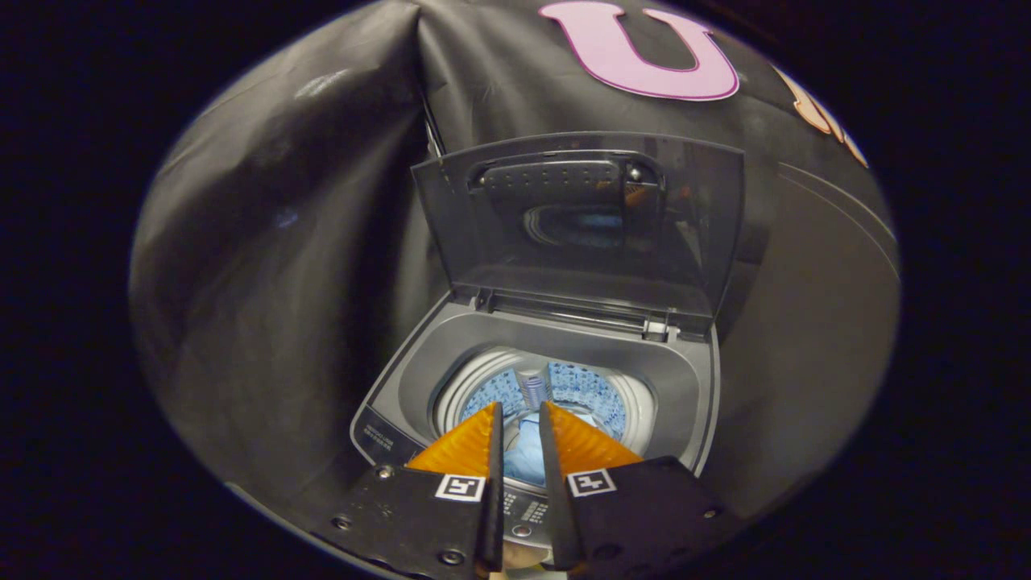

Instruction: Put the clothes into the washing machine and then close the washing machine lid.

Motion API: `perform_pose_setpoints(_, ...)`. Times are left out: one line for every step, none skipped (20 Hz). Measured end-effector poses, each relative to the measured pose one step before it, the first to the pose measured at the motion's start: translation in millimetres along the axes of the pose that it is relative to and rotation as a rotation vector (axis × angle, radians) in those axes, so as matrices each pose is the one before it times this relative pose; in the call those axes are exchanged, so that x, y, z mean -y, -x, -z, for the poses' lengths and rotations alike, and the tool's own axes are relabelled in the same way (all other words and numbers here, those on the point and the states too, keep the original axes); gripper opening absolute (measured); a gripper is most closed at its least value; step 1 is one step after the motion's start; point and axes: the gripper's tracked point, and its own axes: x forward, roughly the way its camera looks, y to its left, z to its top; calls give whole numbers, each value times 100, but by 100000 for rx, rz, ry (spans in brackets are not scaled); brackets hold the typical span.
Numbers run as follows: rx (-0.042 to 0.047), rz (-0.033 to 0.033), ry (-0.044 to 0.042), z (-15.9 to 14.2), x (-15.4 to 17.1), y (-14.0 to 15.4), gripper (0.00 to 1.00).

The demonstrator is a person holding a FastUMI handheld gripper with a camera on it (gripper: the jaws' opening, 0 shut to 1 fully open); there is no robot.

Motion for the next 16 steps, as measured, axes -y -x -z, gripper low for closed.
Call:
perform_pose_setpoints(611,793,521,-83,148,39,24)
perform_pose_setpoints(437,569,406,-55,131,371,24)
perform_pose_setpoints(438,-118,182,-35,82,170,27)
perform_pose_setpoints(221,39,71,7,219,-391,31)
perform_pose_setpoints(844,279,-214,-124,67,532,35)
perform_pose_setpoints(1310,97,-251,-271,49,256,36)
perform_pose_setpoints(1411,532,-196,-356,295,321,42)
perform_pose_setpoints(1432,826,-10,-467,267,485,46)
perform_pose_setpoints(1390,503,56,-509,211,389,51)
perform_pose_setpoints(1791,104,-143,-580,27,49,61)
perform_pose_setpoints(1924,631,-155,-616,123,213,71)
perform_pose_setpoints(2122,924,354,-620,192,172,80)
perform_pose_setpoints(2741,800,394,-956,162,336,90)
perform_pose_setpoints(2794,446,626,-826,180,0,99)
perform_pose_setpoints(3659,1259,1080,-1040,175,257,99)
perform_pose_setpoints(4607,897,1131,-1404,220,193,98)
